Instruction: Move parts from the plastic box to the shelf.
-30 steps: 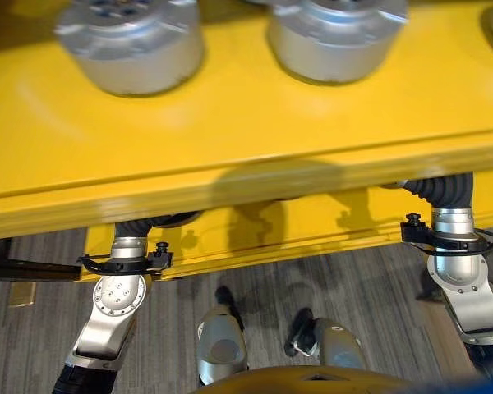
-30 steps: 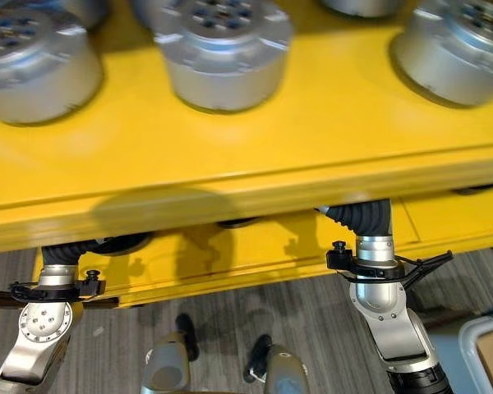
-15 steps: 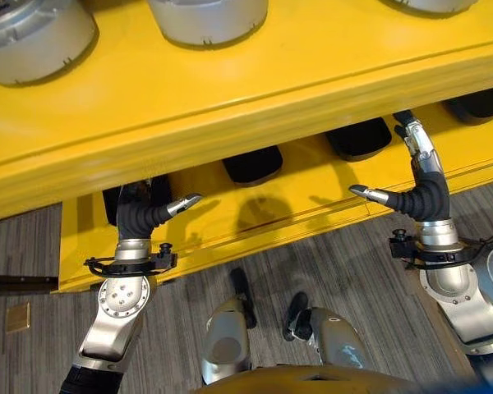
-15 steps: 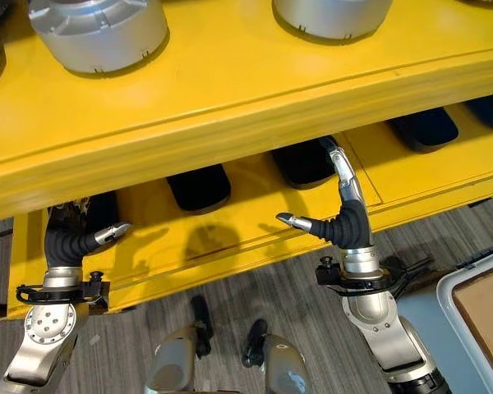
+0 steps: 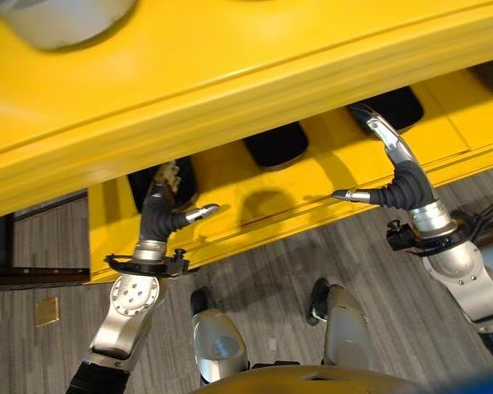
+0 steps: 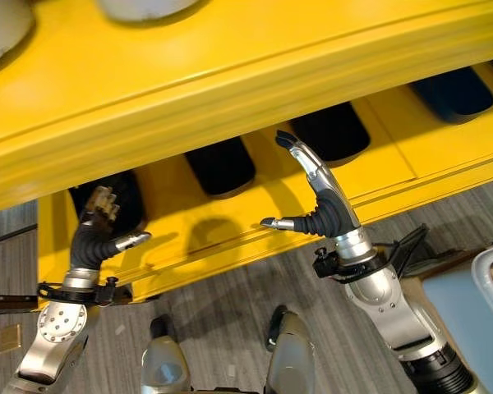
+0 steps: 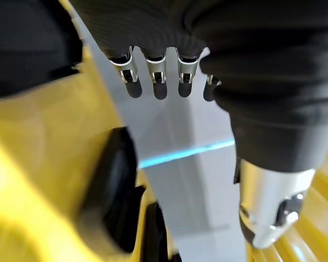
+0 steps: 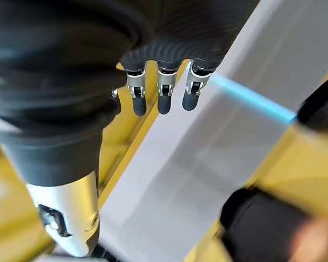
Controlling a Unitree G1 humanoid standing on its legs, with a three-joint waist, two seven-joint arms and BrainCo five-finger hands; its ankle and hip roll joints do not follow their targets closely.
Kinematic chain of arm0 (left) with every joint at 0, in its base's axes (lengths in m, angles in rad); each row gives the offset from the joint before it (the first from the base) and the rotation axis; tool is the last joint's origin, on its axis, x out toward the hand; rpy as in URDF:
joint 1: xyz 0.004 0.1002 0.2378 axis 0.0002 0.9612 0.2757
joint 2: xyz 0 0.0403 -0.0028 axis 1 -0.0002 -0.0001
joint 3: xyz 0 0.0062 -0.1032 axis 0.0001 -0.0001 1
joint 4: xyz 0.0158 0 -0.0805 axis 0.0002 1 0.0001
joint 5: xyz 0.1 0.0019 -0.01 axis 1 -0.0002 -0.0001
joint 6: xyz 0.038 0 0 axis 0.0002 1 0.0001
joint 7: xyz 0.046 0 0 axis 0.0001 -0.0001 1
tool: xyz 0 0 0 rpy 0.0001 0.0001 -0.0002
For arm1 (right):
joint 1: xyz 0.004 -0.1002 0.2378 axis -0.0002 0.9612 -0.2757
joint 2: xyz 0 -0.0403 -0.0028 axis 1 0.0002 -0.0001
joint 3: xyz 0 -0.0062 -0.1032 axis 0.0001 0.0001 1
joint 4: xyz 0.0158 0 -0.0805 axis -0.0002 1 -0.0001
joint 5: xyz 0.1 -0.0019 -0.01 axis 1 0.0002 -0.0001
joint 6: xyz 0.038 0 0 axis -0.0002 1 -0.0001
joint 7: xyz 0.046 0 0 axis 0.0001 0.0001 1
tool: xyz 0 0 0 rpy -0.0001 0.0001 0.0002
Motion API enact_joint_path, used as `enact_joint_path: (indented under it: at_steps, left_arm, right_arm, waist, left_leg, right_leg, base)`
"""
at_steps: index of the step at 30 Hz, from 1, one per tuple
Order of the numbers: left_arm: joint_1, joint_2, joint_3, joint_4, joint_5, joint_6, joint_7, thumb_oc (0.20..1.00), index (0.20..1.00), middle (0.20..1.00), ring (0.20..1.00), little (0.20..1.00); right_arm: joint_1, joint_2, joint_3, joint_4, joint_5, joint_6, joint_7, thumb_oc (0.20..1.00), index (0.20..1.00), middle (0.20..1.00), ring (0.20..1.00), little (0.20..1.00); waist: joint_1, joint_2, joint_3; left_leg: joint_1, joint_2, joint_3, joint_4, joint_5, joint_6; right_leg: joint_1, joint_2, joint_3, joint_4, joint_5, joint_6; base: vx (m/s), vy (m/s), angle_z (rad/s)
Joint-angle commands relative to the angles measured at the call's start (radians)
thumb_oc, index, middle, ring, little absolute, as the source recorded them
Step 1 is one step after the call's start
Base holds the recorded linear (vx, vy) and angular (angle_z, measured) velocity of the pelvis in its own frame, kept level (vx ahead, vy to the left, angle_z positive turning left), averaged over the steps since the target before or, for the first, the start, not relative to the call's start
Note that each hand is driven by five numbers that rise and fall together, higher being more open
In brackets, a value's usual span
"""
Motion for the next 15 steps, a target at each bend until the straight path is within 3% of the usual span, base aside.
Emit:
enact_joint_path:
  at_steps: [1,2,4,6,7,9,10,15]
  left_arm:
    - [0.044,0.041,0.045,-0.091,-0.013,-0.083,-0.056,1.0,1.0,1.0,1.0,1.0]
    - [0.037,0.044,0.035,-0.089,-0.025,-0.073,-0.064,1.0,1.0,1.0,1.0,1.0]
    - [0.02,0.067,0.023,-0.071,-0.073,-0.042,-0.095,1.0,1.0,1.0,1.0,1.0]
    - [0.019,0.085,0.027,-0.071,-0.086,-0.032,-0.129,1.0,1.0,1.0,1.0,1.0]
    - [0.025,0.099,0.03,-0.081,-0.11,-0.014,-0.162,1.0,1.0,1.0,1.0,1.0]
    - [0.027,0.119,0.04,-0.087,-0.12,-0.016,-0.18,1.0,1.0,1.0,1.0,1.0]
    - [0.001,0.145,0.048,-0.1,-0.164,0.003,-0.271,1.0,1.0,1.0,1.0,1.0]
    - [-0.054,0.176,0.031,-0.105,-0.127,0.03,-0.344,1.0,1.0,1.0,1.0,1.0]
  right_arm:
    - [-0.08,-0.003,0.021,-0.043,0.122,0.001,0.076,1.0,1.0,1.0,1.0,1.0]
    - [-0.094,-0.013,0.026,-0.041,0.136,0.01,0.088,1.0,1.0,1.0,1.0,1.0]
    - [-0.107,-0.022,0.023,-0.041,0.207,0.044,0.12,1.0,1.0,1.0,1.0,1.0]
    - [-0.101,-0.017,0.018,-0.046,0.216,0.042,0.14,1.0,1.0,1.0,1.0,1.0]
    - [-0.105,-0.015,0.02,-0.054,0.215,0.035,0.166,1.0,1.0,1.0,1.0,1.0]
    - [-0.111,-0.016,0.013,-0.057,0.22,0.026,0.192,1.0,1.0,1.0,1.0,1.0]
    - [-0.112,-0.02,-0.005,-0.081,0.242,0.036,0.207,1.0,1.0,1.0,1.0,1.0]
    - [-0.144,-0.039,-0.021,-0.07,0.251,0.025,0.259,1.0,1.0,1.0,1.0,1.0]
  waist:
    - [0.012,-0.001,-0.023]
    - [0.008,0.008,-0.016]
    - [-0.001,0.021,-0.004]
    - [0.013,0.02,0.001]
    - [0.031,0.014,0.008]
    - [0.041,0.004,0.014]
    - [0.054,-0.011,0.025]
    - [0.074,-0.033,0.074]
  left_leg:
    - [0.019,0.022,-0.022,-0.001,0.072,-0.112]
    - [0.01,0.012,-0.014,0.024,0.052,-0.108]
    - [0.0,-0.031,0.023,0.081,-0.066,-0.084]
    - [-0.022,-0.053,0.003,0.117,-0.114,-0.059]
    - [-0.05,-0.069,-0.055,0.157,-0.15,-0.057]
    - [-0.06,-0.074,-0.061,0.167,-0.188,-0.048]
    - [-0.062,-0.06,-0.037,0.135,-0.184,-0.062]
    - [-0.147,-0.027,-0.047,0.249,-0.202,-0.069]
  right_leg:
    - [0.111,-0.002,-0.06,-0.013,-0.028,0.009]
    - [0.112,-0.013,-0.06,-0.019,-0.019,0.014]
    - [0.129,-0.062,-0.05,-0.054,0.038,0.069]
    - [0.135,-0.076,-0.028,-0.098,0.1,0.082]
    - [0.145,-0.07,0.009,-0.137,0.126,0.101]
    - [0.158,-0.082,0.008,-0.168,0.155,0.117]
    - [0.181,-0.11,-0.028,-0.188,0.17,0.15]
    - [0.176,-0.129,-0.055,-0.154,0.172,0.151]
  base:
    - [-0.08,0.336,0.28]
    - [-0.07,0.431,0.08]
    - [-0.03,0.402,-0.04]
    - [-0.04,0.225,0.14]
    - [-0.06,0.13,0.04]
    - [-0.06,0.016,-0.06]
    - [-0.14,-0.043,0.04]
    - [-0.13,-0.109,0.23]
